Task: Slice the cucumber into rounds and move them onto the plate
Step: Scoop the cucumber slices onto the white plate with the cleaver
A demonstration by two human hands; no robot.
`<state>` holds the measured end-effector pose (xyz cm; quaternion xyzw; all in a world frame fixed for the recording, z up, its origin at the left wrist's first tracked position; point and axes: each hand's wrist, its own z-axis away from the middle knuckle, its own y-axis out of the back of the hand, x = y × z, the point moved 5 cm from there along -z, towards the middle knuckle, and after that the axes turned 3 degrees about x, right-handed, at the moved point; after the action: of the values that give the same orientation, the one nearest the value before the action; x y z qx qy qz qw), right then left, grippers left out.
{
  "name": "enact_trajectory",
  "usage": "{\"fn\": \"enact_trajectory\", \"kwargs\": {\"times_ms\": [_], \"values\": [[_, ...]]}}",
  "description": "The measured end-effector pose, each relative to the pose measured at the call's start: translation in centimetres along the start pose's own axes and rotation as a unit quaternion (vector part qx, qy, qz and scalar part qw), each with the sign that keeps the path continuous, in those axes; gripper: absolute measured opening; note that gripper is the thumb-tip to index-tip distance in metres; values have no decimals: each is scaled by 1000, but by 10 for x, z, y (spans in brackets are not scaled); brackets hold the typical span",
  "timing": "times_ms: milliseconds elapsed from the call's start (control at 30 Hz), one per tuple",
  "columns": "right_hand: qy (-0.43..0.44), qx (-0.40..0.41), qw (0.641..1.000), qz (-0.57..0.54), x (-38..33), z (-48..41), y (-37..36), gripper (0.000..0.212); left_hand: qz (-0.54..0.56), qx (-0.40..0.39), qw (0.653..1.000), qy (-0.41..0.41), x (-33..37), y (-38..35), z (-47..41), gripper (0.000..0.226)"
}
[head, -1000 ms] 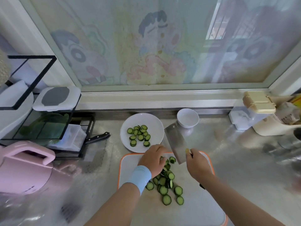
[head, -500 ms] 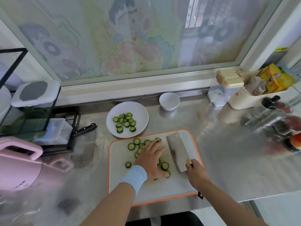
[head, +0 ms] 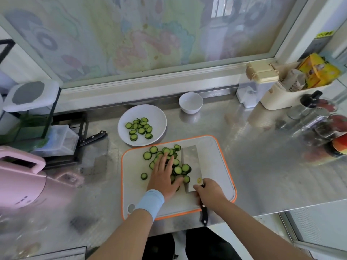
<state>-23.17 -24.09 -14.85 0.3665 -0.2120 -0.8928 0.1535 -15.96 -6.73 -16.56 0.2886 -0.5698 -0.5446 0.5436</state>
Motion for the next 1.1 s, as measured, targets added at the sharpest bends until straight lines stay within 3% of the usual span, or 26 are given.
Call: {"fn": "enact_trajectory", "kwargs": {"times_ms": [333, 900, 1100], "values": [[17, -89, 994, -59, -10, -6, -26, 16, 97, -3, 995, -15, 11, -10, -6, 82], [12, -18, 978, -210, -10, 13, -18, 33, 172, 94, 976, -95, 18, 14, 2, 60], [51, -14, 982, -180, -50, 12, -6, 32, 173, 132, 970, -107, 14, 56, -13, 57]]}}
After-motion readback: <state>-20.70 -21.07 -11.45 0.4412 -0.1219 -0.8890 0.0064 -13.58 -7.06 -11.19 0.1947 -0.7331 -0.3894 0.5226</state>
